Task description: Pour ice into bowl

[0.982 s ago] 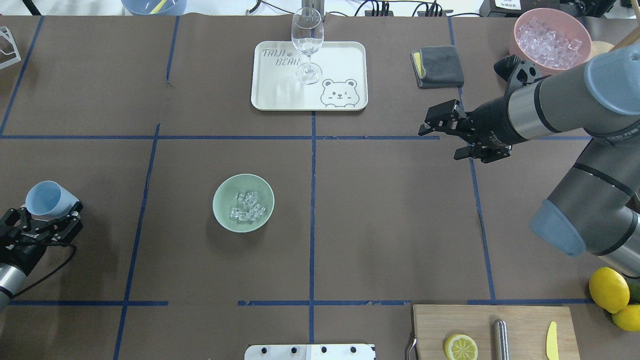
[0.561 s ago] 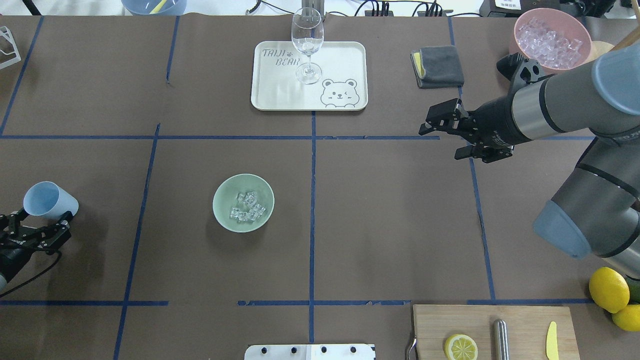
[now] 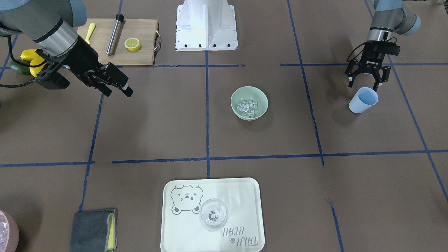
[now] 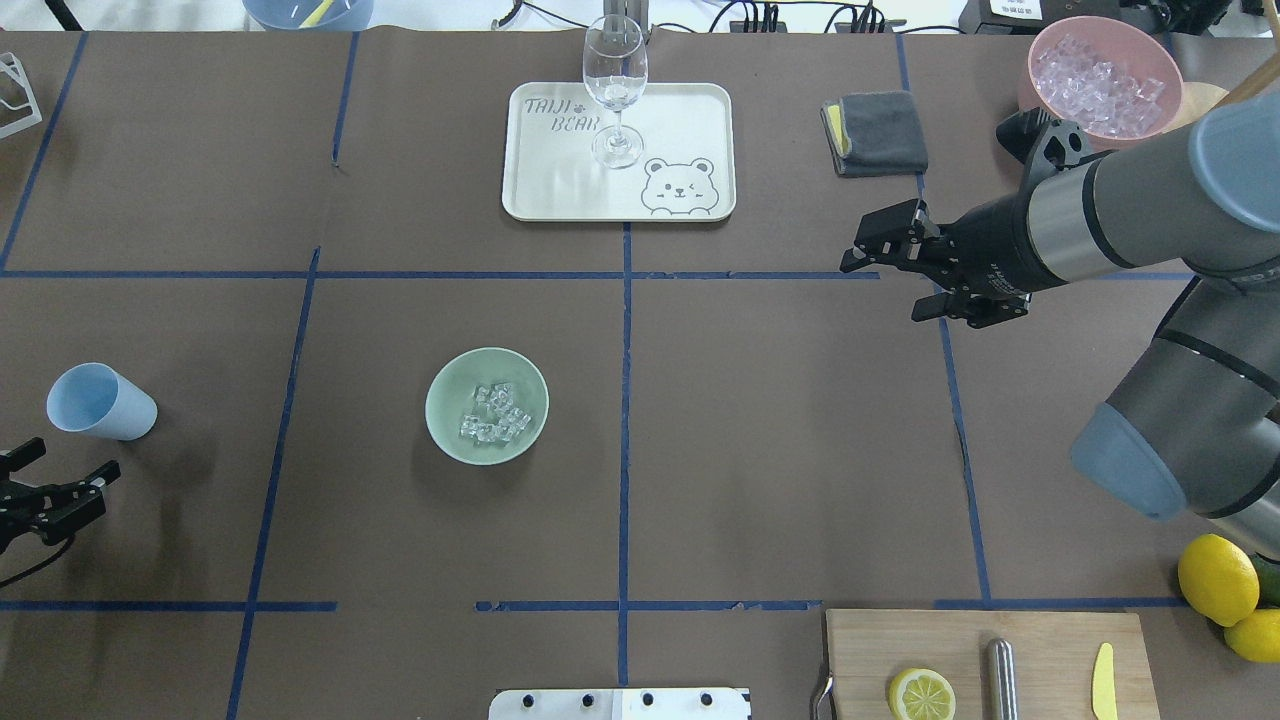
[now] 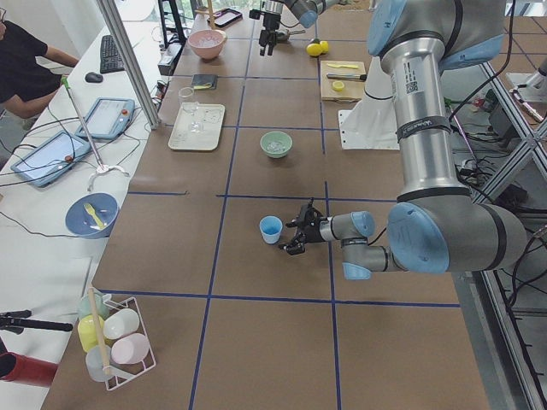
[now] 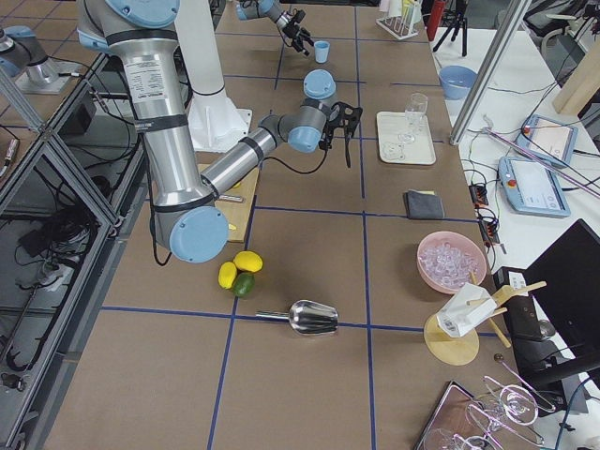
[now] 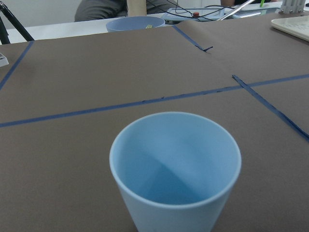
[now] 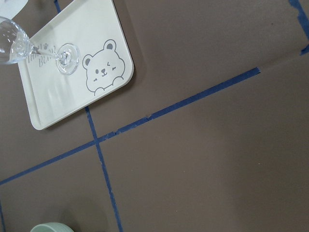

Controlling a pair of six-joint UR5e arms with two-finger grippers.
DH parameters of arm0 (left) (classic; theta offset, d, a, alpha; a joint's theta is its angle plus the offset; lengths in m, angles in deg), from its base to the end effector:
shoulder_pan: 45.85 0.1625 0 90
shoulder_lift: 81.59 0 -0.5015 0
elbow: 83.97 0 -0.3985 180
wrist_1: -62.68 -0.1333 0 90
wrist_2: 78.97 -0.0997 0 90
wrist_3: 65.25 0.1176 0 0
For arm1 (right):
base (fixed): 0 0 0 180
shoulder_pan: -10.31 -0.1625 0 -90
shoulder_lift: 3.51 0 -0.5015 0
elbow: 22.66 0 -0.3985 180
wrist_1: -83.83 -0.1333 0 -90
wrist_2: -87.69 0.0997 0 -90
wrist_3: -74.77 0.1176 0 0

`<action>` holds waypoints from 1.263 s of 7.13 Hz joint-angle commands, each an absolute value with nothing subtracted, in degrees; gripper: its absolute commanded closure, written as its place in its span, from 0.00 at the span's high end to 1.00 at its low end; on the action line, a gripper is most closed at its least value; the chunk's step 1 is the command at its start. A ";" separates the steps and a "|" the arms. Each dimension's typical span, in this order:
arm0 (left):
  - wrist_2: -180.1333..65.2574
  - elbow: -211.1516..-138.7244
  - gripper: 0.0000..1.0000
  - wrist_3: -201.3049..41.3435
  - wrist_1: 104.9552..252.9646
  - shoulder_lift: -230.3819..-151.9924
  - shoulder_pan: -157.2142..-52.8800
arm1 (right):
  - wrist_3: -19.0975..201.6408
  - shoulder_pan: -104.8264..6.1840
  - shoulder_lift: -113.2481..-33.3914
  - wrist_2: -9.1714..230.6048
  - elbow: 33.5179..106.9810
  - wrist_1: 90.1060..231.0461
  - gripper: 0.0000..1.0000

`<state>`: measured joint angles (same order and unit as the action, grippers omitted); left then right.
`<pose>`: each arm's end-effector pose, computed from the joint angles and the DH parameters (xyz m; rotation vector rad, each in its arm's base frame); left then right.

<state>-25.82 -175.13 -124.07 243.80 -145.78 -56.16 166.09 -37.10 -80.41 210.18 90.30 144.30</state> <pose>0.2291 -0.2488 0.7263 0.9214 0.8385 -0.0569 -0.3323 -0.4651 0.3666 -0.0275 -1.2249 0.4185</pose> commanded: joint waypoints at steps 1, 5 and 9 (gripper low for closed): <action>-16.35 -178.52 1.00 -119.67 243.74 -140.51 -56.48 | 166.18 -36.98 -80.42 210.13 90.46 144.39 1.00; 6.47 -178.46 1.00 -102.21 242.95 -138.88 -72.93 | 168.53 -31.81 -76.56 208.90 90.19 144.91 1.00; 27.50 -178.27 1.00 -88.10 224.47 -150.37 -97.83 | 174.08 -16.70 -64.54 190.92 85.65 153.25 1.00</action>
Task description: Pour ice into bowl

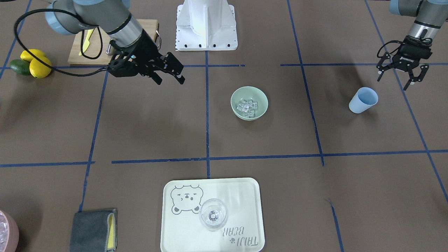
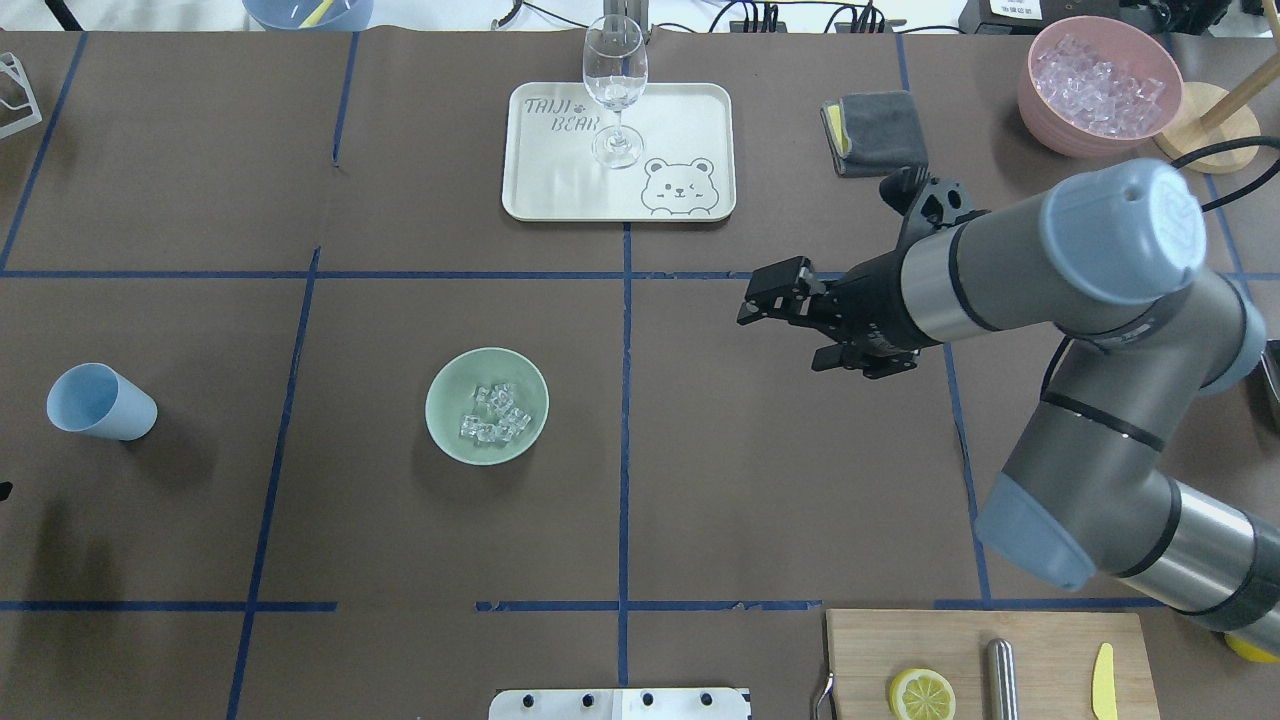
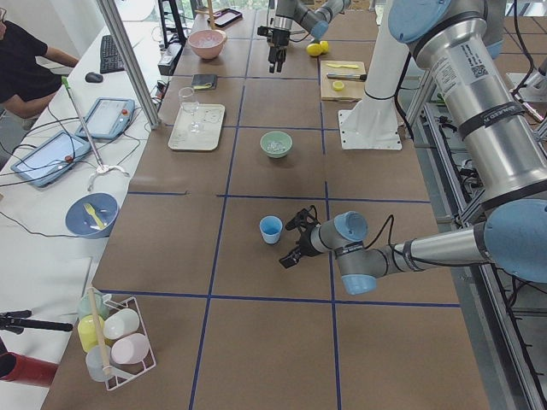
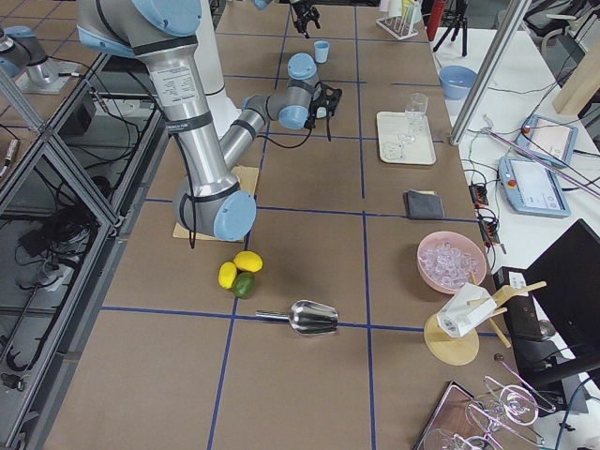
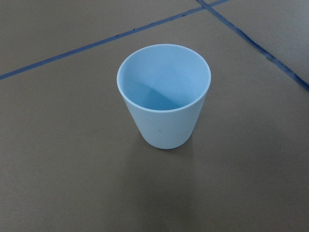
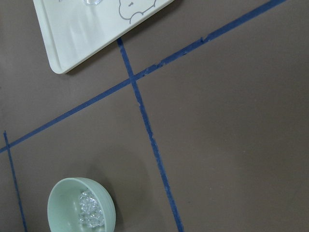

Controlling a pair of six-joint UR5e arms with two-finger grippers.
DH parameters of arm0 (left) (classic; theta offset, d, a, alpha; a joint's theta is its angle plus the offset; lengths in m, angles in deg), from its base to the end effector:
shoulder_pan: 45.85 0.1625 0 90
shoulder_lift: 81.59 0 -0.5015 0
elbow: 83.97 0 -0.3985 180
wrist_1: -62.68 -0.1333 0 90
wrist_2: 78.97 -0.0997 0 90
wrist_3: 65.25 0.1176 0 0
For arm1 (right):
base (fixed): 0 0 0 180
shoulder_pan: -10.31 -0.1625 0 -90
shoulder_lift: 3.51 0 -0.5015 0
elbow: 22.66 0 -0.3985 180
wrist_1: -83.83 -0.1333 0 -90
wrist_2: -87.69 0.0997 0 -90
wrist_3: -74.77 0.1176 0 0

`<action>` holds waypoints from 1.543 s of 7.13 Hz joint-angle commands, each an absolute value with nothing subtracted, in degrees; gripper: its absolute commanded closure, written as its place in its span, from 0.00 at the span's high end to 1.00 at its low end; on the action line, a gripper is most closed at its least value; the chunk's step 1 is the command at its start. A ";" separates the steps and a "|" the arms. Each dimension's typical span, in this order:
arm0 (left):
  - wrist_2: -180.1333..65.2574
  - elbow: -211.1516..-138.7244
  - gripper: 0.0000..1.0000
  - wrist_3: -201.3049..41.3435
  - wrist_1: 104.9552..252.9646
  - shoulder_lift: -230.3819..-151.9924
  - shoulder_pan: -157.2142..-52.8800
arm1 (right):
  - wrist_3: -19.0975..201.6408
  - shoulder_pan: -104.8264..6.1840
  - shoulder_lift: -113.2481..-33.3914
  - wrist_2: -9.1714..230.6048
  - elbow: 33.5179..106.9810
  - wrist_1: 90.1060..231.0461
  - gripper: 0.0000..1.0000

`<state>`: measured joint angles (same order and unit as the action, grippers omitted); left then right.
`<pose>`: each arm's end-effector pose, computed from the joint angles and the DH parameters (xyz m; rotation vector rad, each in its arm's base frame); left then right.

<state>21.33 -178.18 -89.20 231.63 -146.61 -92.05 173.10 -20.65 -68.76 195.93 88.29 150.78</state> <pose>0.1347 -0.3027 0.7347 0.7548 0.7057 0.4066 -0.4893 -0.4061 0.2803 -0.0406 -1.2287 0.4072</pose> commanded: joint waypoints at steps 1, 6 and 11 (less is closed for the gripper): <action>33.21 -178.36 1.00 -86.62 216.05 -155.02 -104.06 | 174.26 -14.32 -61.99 188.18 82.40 153.18 1.00; 39.33 -178.89 1.00 -83.71 203.48 -161.05 -117.48 | 176.11 -9.91 -46.25 179.90 61.57 153.44 1.00; 39.24 -179.15 1.00 -86.25 203.66 -161.22 -117.48 | 169.55 -9.73 -39.22 181.47 54.62 164.99 0.88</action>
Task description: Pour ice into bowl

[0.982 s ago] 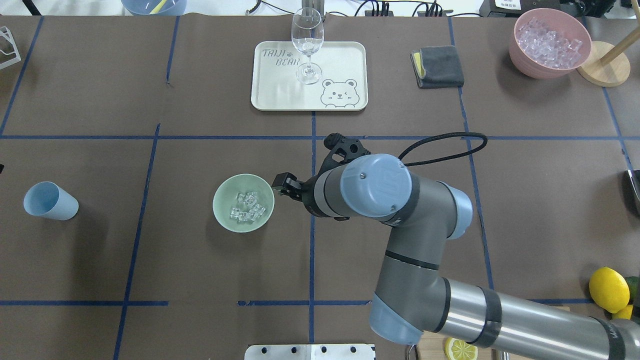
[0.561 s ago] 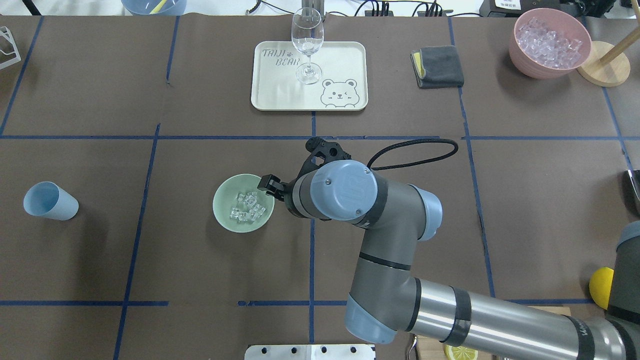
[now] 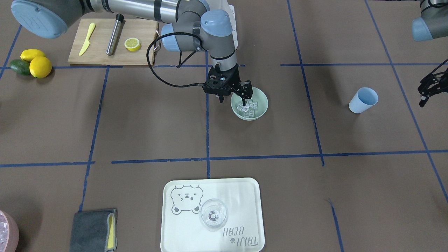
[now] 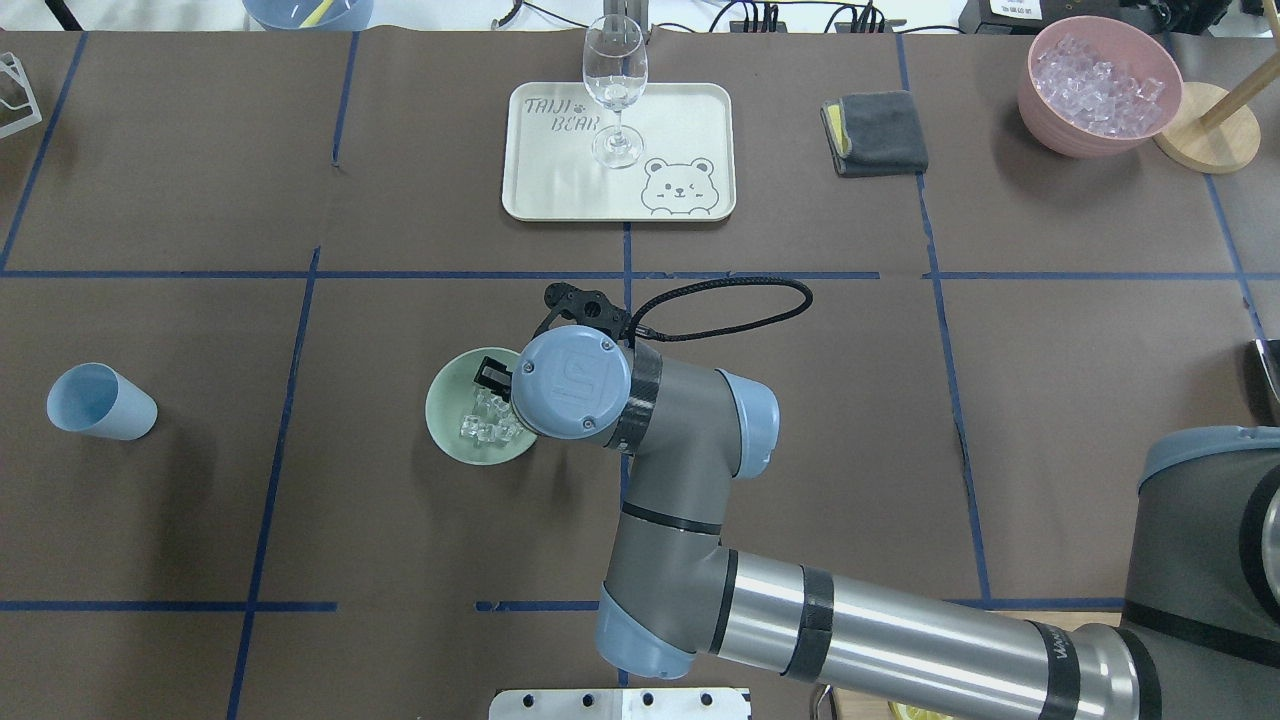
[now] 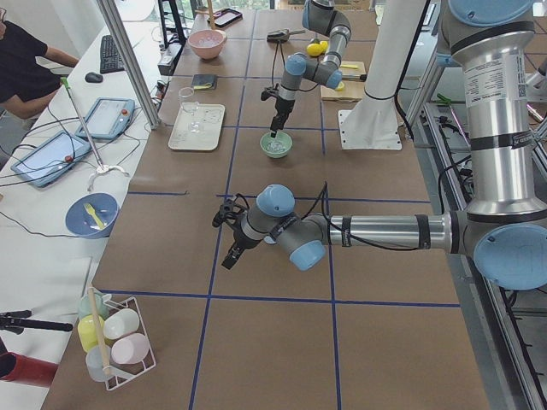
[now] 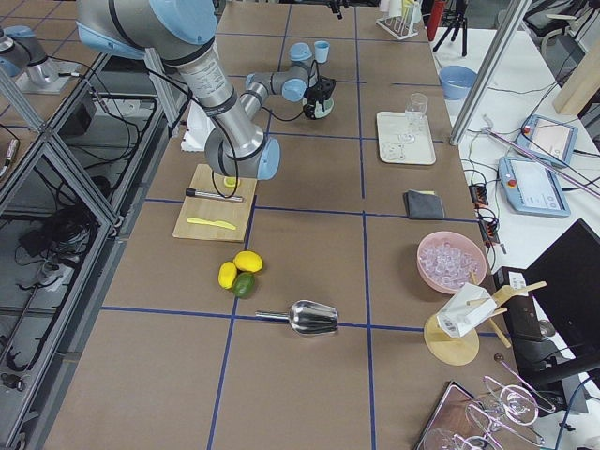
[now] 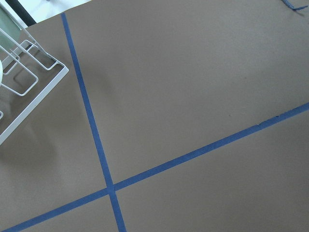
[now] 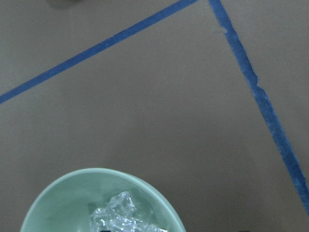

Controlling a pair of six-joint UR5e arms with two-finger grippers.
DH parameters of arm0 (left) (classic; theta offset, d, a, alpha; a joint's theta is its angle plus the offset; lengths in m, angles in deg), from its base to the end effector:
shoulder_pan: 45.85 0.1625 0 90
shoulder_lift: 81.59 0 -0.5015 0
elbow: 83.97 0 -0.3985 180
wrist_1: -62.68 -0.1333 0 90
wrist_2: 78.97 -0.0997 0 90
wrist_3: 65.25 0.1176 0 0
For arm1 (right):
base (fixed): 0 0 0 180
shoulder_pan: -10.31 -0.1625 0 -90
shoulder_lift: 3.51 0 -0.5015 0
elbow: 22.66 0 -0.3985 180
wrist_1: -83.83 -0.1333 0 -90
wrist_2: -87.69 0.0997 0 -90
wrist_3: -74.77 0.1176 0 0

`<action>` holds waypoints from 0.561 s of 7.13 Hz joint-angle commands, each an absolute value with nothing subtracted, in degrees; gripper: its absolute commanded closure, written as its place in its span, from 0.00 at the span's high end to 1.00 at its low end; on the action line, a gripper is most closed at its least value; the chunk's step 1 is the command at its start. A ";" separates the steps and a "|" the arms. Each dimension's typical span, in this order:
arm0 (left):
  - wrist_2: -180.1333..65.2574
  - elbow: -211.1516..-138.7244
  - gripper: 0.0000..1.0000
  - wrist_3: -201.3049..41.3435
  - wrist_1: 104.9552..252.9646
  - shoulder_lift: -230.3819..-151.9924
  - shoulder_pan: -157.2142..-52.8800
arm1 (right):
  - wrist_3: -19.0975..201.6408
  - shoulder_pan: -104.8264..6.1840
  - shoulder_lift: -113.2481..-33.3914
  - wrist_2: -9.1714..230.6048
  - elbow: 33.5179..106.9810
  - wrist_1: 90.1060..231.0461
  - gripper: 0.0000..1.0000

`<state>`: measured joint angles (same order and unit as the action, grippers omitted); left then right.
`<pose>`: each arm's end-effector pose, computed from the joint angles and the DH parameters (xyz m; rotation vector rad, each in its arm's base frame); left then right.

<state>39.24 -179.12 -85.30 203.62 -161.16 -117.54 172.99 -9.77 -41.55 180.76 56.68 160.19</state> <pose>0.0675 -0.4515 0.6935 0.5838 0.6960 0.1678 -0.7526 -0.4103 0.1944 0.0503 -0.9668 0.4295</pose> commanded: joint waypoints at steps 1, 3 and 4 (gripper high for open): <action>39.24 -179.24 1.00 -86.26 203.66 -161.22 -117.57 | 166.91 -9.73 -37.37 182.00 53.38 168.09 0.88; 39.24 -179.24 1.00 -86.26 203.66 -161.22 -117.57 | 166.79 -9.73 -37.26 183.22 52.66 168.29 0.56; 39.24 -179.33 1.00 -86.26 203.74 -161.31 -117.48 | 166.79 -9.64 -37.35 183.23 52.58 168.29 0.27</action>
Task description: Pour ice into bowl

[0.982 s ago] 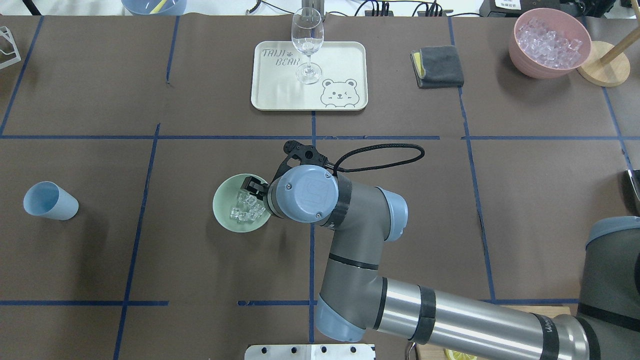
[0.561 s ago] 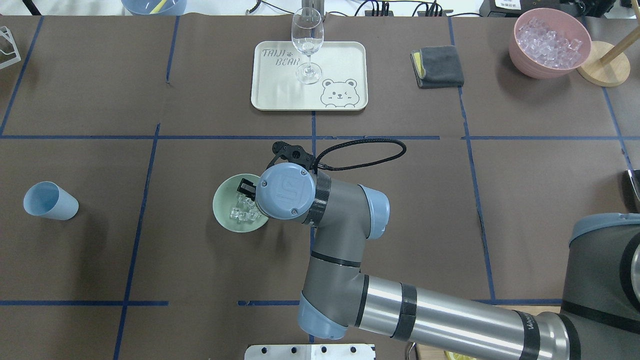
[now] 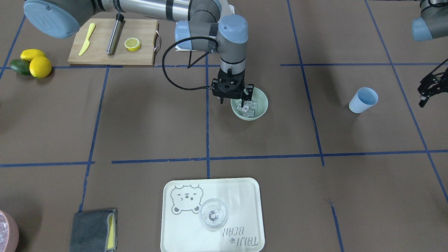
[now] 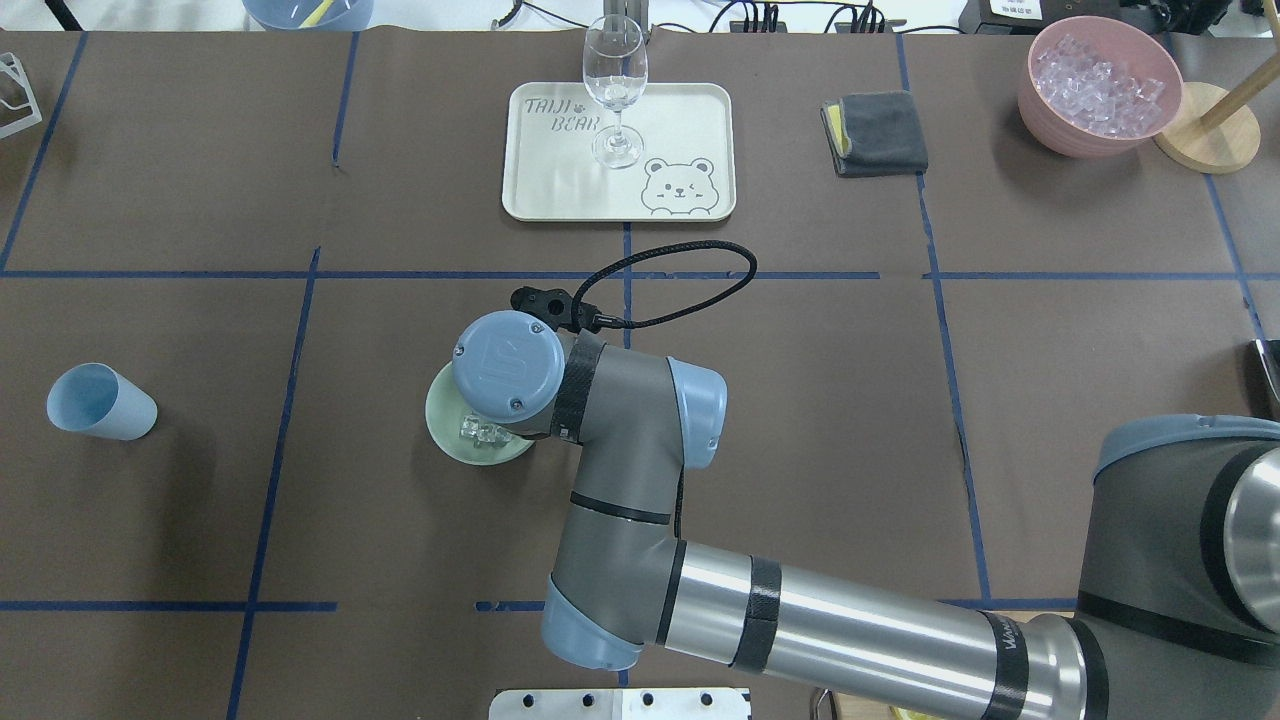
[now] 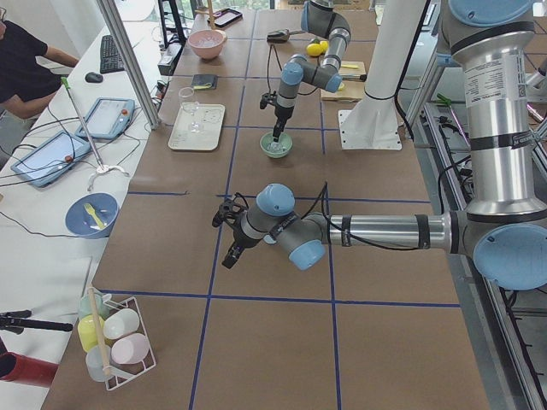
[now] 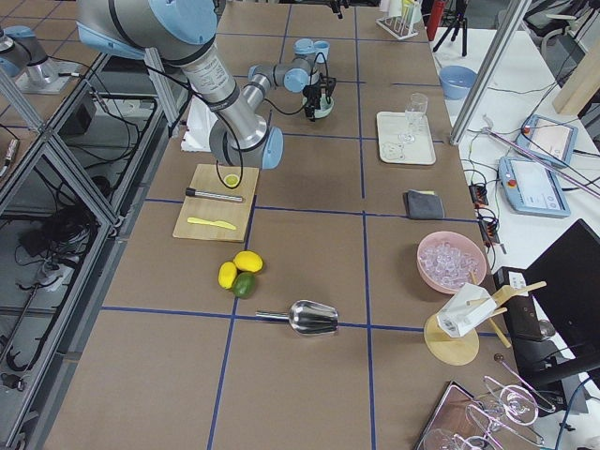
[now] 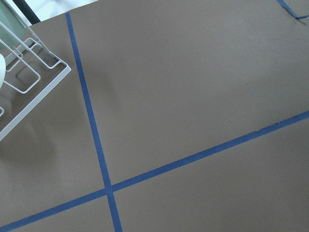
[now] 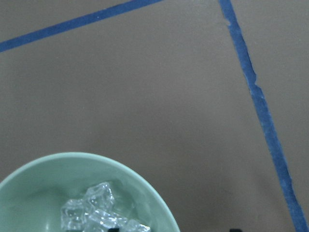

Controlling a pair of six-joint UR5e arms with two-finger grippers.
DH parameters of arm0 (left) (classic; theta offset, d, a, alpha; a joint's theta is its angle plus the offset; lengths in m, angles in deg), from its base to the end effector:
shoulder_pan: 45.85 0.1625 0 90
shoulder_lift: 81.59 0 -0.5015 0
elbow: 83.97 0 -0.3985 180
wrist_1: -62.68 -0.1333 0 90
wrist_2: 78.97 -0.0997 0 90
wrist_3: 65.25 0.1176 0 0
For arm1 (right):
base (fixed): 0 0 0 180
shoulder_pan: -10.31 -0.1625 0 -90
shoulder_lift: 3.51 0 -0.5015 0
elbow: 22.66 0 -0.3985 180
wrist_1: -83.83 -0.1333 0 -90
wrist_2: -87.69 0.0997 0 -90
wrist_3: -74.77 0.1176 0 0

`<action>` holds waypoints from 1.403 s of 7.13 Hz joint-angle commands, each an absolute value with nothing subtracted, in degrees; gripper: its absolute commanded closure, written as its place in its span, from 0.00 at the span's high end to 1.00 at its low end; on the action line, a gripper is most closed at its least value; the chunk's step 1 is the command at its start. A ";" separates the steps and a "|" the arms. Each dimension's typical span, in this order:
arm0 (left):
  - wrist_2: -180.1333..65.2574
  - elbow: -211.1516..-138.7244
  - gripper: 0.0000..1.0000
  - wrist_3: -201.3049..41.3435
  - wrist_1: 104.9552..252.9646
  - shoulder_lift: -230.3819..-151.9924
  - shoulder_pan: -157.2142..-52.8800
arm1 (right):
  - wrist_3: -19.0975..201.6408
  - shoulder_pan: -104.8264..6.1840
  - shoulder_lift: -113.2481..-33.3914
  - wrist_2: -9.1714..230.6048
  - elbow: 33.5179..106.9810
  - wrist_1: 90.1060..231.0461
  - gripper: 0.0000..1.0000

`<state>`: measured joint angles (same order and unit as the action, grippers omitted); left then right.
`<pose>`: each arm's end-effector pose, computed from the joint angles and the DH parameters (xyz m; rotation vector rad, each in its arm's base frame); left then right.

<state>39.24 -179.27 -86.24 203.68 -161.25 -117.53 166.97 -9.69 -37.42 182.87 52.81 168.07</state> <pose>0.0679 -0.4523 0.6912 0.5828 0.7021 0.1541 -0.7738 -0.4122 0.1840 0.0437 -0.8325 0.3276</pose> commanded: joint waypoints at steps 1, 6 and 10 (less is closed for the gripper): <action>39.24 -179.24 1.00 -86.26 203.74 -161.31 -117.48 | 166.79 -9.64 -37.35 183.32 52.58 168.29 0.00; 39.24 -179.24 1.00 -86.26 203.92 -161.31 -117.48 | 166.88 -12.79 -39.44 188.75 59.21 168.38 0.00; 39.33 -179.33 1.00 -86.26 203.92 -161.31 -117.48 | 165.40 -21.83 -66.12 194.99 88.83 168.91 0.00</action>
